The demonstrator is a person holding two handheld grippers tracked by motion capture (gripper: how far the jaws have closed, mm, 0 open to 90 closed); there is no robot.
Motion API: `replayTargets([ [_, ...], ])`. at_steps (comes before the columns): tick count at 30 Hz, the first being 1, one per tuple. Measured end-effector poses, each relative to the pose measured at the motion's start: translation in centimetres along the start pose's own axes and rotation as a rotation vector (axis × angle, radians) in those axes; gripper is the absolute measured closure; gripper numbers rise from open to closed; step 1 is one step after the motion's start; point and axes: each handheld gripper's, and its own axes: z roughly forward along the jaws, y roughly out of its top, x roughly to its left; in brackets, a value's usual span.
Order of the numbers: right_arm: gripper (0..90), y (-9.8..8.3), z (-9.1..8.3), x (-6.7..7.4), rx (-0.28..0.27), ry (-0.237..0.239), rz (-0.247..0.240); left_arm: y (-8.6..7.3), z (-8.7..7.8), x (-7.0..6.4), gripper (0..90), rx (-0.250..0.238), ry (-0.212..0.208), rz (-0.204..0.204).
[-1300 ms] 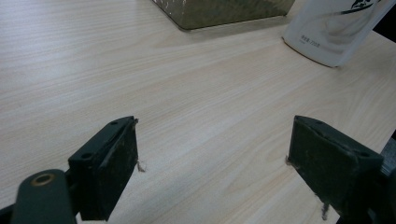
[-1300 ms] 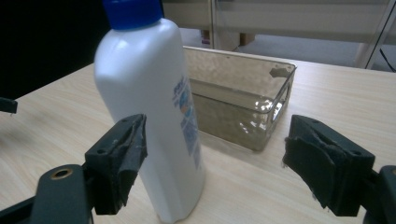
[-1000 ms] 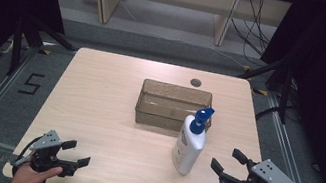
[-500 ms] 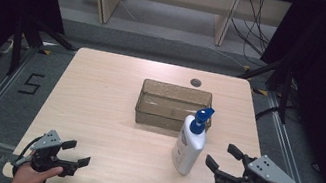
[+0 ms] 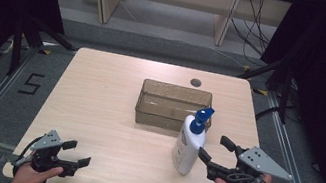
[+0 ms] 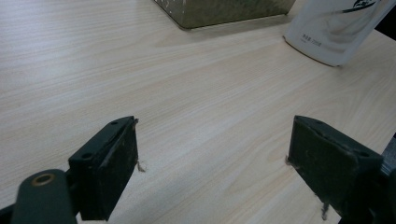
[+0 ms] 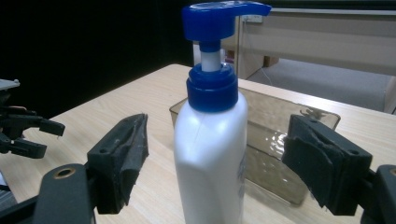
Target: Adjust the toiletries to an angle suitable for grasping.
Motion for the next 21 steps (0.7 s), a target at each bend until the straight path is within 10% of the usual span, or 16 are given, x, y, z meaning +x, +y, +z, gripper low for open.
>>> replayTargets([
  [21,25.4,1.9,2.3,0.1,-0.026,0.008,-0.044,0.0,0.0,0.1,15.4,0.007,0.002,-0.011],
])
